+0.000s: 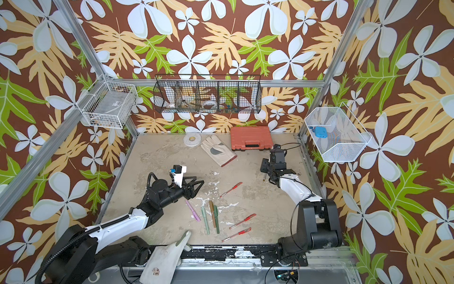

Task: Remove pen caps from pens
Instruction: Pick up the pen from the center of the table.

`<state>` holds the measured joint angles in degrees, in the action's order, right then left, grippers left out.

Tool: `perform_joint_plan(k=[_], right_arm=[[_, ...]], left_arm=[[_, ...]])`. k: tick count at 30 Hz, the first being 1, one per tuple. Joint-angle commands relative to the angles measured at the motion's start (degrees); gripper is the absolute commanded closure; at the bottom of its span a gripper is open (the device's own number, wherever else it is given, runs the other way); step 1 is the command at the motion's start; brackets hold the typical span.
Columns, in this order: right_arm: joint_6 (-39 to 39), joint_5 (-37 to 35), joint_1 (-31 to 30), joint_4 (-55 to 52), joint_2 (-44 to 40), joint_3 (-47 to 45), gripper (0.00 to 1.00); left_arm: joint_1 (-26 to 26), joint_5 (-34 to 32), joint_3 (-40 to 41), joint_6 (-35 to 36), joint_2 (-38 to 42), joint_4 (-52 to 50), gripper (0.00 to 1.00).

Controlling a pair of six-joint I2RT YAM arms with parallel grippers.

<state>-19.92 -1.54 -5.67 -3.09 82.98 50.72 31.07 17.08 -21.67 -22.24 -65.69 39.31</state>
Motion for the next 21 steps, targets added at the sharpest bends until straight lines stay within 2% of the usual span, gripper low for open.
perform_joint_plan(k=[1,8,16,21], right_arm=[[1.71,1.55,-2.55,-0.20,-3.42,-2.23,0.46],[0.55,8.78,-5.80,-0.93,-9.07,-6.74,0.47],[0.33,10.23,-5.93,-1.03,-14.89,-9.85,0.47],[0.70,11.75,-5.93,-0.53,-13.59,-9.84,0.47]], left_arm=[[0.85,1.33,-0.14,1.67,0.21,1.80,0.34],[4.64,-1.20,-2.09,6.61,-2.01,-1.25,0.34],[6.81,-3.65,-4.79,10.02,-7.23,-4.20,0.35],[10.44,-10.22,-9.90,14.54,-14.17,-10.09,0.35]])
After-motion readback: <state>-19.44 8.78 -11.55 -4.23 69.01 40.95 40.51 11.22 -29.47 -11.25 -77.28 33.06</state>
